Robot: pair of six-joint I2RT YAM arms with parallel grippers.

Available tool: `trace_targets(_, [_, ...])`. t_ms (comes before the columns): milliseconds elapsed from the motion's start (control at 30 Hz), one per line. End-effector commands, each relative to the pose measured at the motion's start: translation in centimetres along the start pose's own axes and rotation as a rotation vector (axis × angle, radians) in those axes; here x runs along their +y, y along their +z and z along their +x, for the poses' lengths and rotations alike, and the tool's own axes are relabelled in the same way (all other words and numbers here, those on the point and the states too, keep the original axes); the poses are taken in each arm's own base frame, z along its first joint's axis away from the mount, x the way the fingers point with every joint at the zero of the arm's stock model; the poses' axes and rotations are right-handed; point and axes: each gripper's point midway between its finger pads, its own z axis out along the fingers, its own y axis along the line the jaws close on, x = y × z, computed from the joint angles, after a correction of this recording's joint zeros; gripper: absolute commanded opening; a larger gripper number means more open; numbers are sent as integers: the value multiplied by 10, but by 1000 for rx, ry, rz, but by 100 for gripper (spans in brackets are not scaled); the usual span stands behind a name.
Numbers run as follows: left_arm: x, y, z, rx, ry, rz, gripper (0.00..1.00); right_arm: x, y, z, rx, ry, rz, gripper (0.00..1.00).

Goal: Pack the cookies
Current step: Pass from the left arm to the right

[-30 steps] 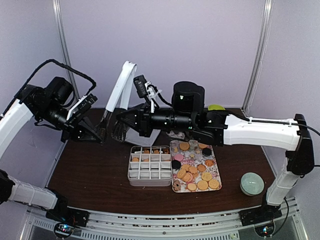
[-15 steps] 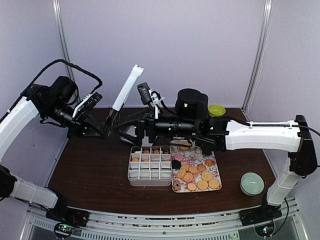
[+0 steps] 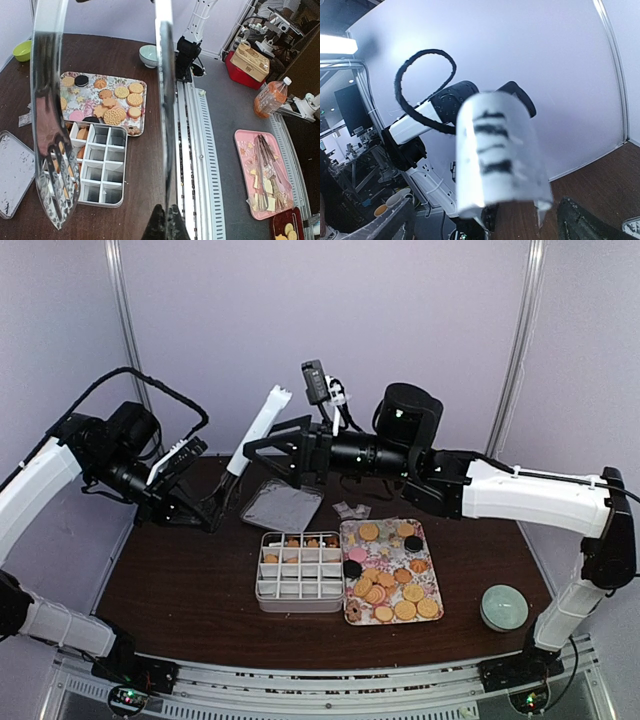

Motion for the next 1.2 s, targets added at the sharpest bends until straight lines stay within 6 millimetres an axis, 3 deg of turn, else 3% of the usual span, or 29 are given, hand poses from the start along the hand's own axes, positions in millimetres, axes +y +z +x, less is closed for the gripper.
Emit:
trace_targets(0, [-11, 1, 3, 5, 42, 28, 0, 9, 1, -1, 50, 16, -91, 97])
trace_targets(267, [-9, 3, 13, 51, 58, 16, 0, 8, 1, 18, 269, 22, -127, 85])
trace_targets(600, [-3, 5, 14, 71, 56, 9, 0, 1, 2, 28, 334, 45, -97, 73])
trace_targets(967, [1, 9, 17, 81, 44, 13, 0, 0, 14, 16, 270, 46, -75, 59])
trace_targets(1167, [27, 11, 22, 105, 38, -112, 0, -6, 11, 11, 239, 35, -19, 46])
